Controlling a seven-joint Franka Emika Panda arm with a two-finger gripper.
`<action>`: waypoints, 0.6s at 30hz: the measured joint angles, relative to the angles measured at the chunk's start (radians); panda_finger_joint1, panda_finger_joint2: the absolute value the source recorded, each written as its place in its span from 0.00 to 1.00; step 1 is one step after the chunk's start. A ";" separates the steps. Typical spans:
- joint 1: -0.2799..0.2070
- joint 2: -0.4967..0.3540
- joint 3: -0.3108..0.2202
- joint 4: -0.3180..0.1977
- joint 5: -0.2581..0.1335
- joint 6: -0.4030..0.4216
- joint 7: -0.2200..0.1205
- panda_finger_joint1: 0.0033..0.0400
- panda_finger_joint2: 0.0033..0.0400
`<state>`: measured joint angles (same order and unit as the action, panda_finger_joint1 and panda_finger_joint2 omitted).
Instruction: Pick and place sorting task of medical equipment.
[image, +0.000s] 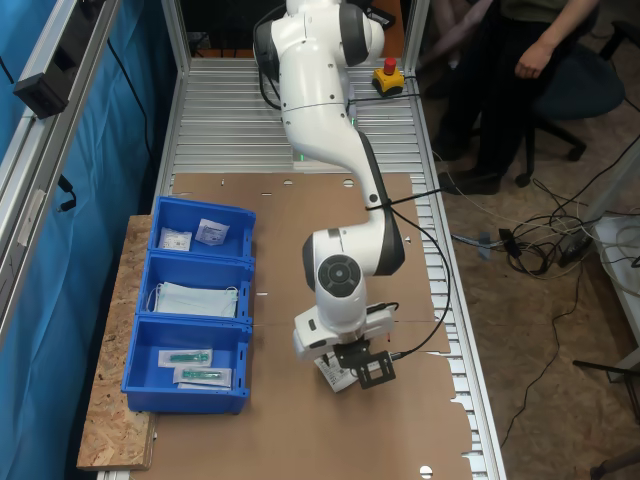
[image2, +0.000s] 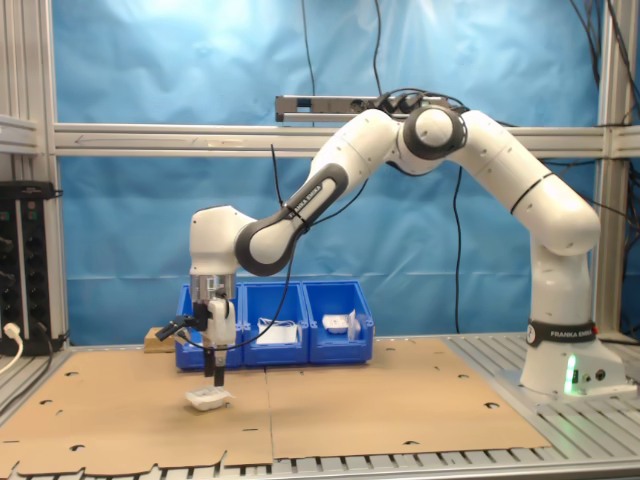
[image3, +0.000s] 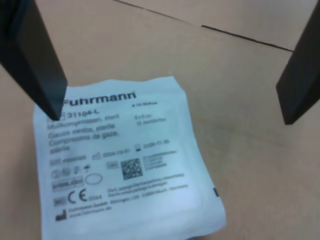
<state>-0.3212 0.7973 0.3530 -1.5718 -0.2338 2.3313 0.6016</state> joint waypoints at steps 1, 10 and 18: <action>0.000 0.005 -0.002 0.008 0.000 0.001 -0.020 1.00 1.00; 0.000 0.010 -0.010 0.031 0.000 0.004 -0.090 1.00 1.00; 0.000 0.011 -0.017 0.041 0.000 0.006 -0.142 1.00 1.00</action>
<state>-0.3213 0.8083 0.3363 -1.5308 -0.2340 2.3369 0.4599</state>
